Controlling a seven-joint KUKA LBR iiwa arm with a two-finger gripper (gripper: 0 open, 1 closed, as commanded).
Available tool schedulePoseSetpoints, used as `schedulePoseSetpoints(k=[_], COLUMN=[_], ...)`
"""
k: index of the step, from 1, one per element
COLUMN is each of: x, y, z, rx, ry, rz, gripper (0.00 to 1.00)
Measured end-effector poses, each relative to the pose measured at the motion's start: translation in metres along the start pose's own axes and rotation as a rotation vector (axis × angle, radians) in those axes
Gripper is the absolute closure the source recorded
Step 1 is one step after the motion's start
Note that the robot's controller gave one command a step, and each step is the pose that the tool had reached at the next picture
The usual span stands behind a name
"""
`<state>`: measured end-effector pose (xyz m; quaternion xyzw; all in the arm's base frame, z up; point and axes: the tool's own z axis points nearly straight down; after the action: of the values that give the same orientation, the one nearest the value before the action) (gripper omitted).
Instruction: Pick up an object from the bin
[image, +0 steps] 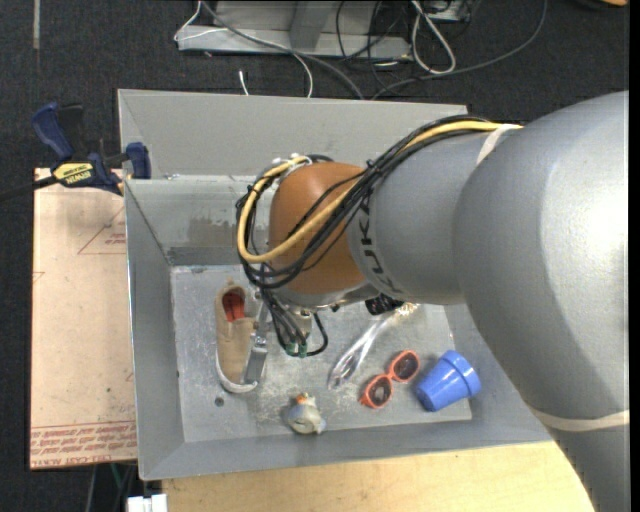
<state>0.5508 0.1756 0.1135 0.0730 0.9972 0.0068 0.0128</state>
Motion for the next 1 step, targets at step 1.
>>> schedulePoseSetpoints(k=[1], x=[-0.0081], y=[0.0014], z=[0.0351], rx=[-0.005], ry=[0.000], rz=[-0.068], gripper=[0.00])
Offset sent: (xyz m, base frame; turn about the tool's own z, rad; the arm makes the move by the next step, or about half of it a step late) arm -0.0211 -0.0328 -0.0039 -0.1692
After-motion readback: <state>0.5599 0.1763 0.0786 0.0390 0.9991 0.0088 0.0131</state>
